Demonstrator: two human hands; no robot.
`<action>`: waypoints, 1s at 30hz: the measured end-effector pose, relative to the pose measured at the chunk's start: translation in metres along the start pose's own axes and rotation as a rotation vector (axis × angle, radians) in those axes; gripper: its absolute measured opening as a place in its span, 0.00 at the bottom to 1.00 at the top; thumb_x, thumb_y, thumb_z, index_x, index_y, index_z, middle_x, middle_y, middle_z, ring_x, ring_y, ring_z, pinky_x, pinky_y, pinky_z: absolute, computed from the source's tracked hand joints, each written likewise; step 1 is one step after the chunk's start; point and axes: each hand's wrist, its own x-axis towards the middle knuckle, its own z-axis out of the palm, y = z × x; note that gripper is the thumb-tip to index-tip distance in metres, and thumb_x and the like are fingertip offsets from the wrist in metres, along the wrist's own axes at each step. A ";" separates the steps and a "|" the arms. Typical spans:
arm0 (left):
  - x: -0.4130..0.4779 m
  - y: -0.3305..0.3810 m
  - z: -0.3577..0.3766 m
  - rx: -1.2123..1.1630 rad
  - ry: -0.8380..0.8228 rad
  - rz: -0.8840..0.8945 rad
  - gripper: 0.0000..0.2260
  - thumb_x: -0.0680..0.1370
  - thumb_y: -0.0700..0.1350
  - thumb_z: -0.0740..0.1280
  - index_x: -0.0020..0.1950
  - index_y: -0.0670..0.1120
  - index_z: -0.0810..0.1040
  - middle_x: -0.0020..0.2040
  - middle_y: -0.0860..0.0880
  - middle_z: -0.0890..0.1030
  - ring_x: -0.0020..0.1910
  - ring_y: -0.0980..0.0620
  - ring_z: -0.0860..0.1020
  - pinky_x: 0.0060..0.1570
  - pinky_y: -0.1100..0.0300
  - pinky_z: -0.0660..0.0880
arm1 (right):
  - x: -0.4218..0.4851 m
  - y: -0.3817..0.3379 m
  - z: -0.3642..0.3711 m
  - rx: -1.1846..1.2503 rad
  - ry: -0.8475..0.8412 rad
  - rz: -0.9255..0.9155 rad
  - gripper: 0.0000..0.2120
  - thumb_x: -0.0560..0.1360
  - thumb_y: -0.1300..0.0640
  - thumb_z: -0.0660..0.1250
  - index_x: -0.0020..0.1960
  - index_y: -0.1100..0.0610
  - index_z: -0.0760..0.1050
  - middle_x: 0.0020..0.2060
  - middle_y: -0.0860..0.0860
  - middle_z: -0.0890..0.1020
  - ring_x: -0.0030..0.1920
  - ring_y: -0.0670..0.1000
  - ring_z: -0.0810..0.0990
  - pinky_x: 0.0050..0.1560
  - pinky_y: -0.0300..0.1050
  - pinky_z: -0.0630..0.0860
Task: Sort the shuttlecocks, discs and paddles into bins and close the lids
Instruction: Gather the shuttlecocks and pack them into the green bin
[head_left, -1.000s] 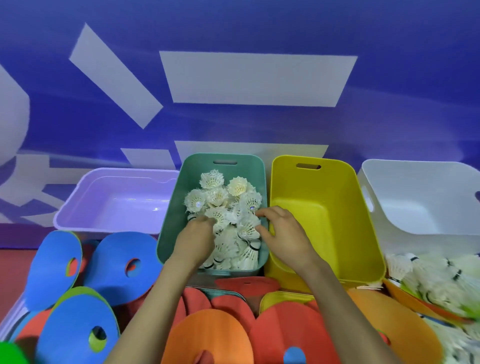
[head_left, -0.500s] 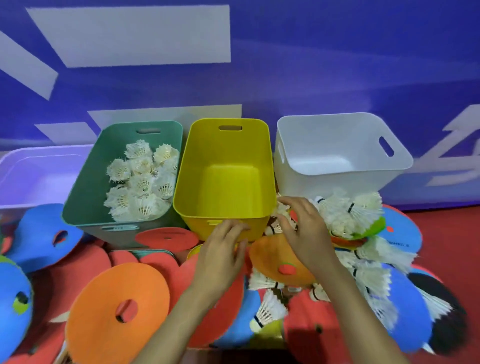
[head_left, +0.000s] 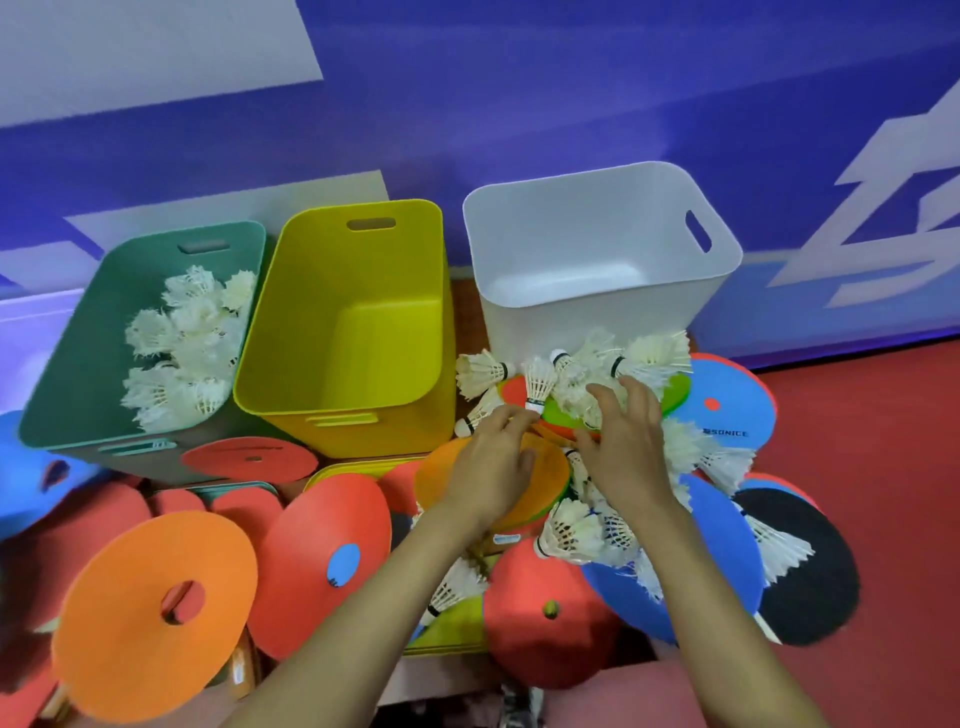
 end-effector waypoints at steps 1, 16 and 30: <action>0.009 0.004 0.003 0.002 0.008 -0.005 0.18 0.79 0.42 0.62 0.69 0.46 0.69 0.67 0.48 0.70 0.66 0.48 0.68 0.64 0.58 0.65 | 0.005 0.002 0.000 0.013 0.016 -0.001 0.23 0.74 0.60 0.67 0.68 0.58 0.68 0.69 0.60 0.64 0.71 0.60 0.57 0.70 0.53 0.60; 0.078 0.022 0.020 0.105 0.007 0.021 0.19 0.77 0.35 0.61 0.68 0.44 0.70 0.63 0.44 0.75 0.62 0.44 0.72 0.61 0.54 0.68 | 0.047 0.017 -0.015 0.187 0.186 -0.008 0.16 0.74 0.67 0.61 0.62 0.60 0.73 0.62 0.57 0.70 0.63 0.55 0.67 0.58 0.42 0.67; 0.023 -0.003 -0.045 -0.113 0.440 0.021 0.06 0.76 0.49 0.68 0.46 0.47 0.75 0.41 0.55 0.70 0.37 0.57 0.70 0.36 0.61 0.69 | 0.043 -0.045 -0.038 0.413 0.312 -0.210 0.16 0.73 0.67 0.65 0.60 0.60 0.75 0.59 0.58 0.72 0.60 0.55 0.72 0.58 0.22 0.59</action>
